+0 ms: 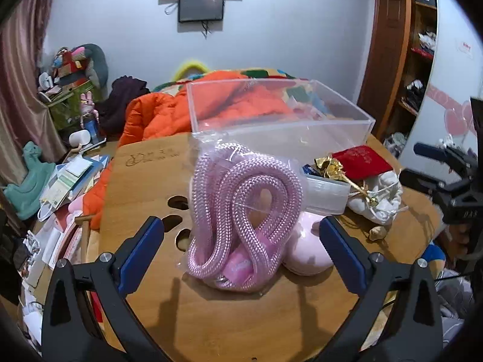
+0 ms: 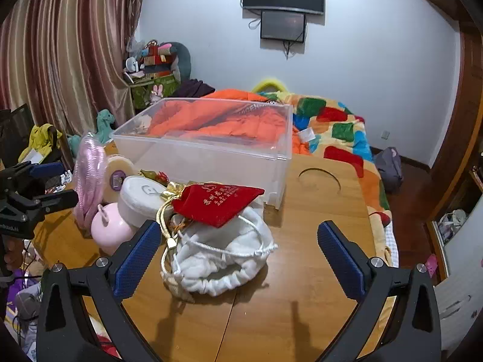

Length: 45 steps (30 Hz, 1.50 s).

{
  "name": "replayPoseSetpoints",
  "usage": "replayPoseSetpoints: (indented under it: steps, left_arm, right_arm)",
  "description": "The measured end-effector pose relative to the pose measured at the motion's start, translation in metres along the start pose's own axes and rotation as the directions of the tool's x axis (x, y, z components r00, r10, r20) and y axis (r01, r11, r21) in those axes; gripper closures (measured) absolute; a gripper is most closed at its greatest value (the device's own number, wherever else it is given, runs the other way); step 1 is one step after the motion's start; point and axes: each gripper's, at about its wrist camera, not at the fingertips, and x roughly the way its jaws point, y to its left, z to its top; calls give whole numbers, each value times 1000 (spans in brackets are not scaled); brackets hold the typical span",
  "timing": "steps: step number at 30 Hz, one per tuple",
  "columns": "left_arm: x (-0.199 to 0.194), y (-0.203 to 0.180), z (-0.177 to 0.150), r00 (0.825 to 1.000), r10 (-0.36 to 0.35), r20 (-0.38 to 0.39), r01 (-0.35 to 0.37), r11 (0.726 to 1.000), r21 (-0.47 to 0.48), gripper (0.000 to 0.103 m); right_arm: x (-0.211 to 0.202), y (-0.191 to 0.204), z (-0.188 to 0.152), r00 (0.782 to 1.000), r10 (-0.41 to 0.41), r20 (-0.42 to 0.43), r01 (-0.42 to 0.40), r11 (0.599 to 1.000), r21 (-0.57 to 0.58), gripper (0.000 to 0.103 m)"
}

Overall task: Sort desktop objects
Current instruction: 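Move left tool to the bagged pink rope while right tool reaches the red pouch, then close left tool on the pink rope bag while right tool grips the red pouch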

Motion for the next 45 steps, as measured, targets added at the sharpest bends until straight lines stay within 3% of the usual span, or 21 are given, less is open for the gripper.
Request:
replayPoseSetpoints:
  steps: [6,14,17,20,25,29,32,33,36,42,45]
  left_arm:
    - [11,-6,2,1000,-25,-7,25,999,42,0]
    - [21,-2,7,994,-103,-19,103,995,5,0]
    - [20,-5,5,994,-107,-15,108,994,29,0]
    - [23,-1,2,999,-47,-19,48,998,42,0]
    - [32,10,2,997,-54,-54,53,998,-12,0]
    - [33,8,4,999,-22,-25,22,999,-25,0]
    - [33,3,4,1000,-10,-5,10,1000,-15,0]
    - [33,1,3,1000,-4,-2,4,1000,-6,2]
    - [36,-2,3,1000,-4,-14,4,1000,6,22]
    - [38,-2,3,1000,7,-17,-7,1000,1,25]
    - [36,-2,1,1000,8,-9,-8,1000,-7,31]
  right_arm:
    - [20,-1,12,999,29,-45,-30,999,-11,0]
    - [48,11,23,993,57,-100,-64,996,-66,0]
    - [55,14,25,991,63,-115,-74,993,-87,0]
    - [65,15,27,987,78,-141,-92,992,-92,3]
    - [71,15,27,981,89,-172,-109,987,-114,14]
    - [74,16,26,980,77,-184,-103,985,-141,21]
    - [74,14,27,980,76,-183,-102,985,-139,33]
    - [74,13,28,980,74,-183,-100,985,-138,37]
    - [75,10,28,977,85,-197,-113,984,-136,42]
    - [74,13,26,977,81,-199,-115,980,-164,63]
    - [71,13,25,978,82,-189,-115,979,-169,73]
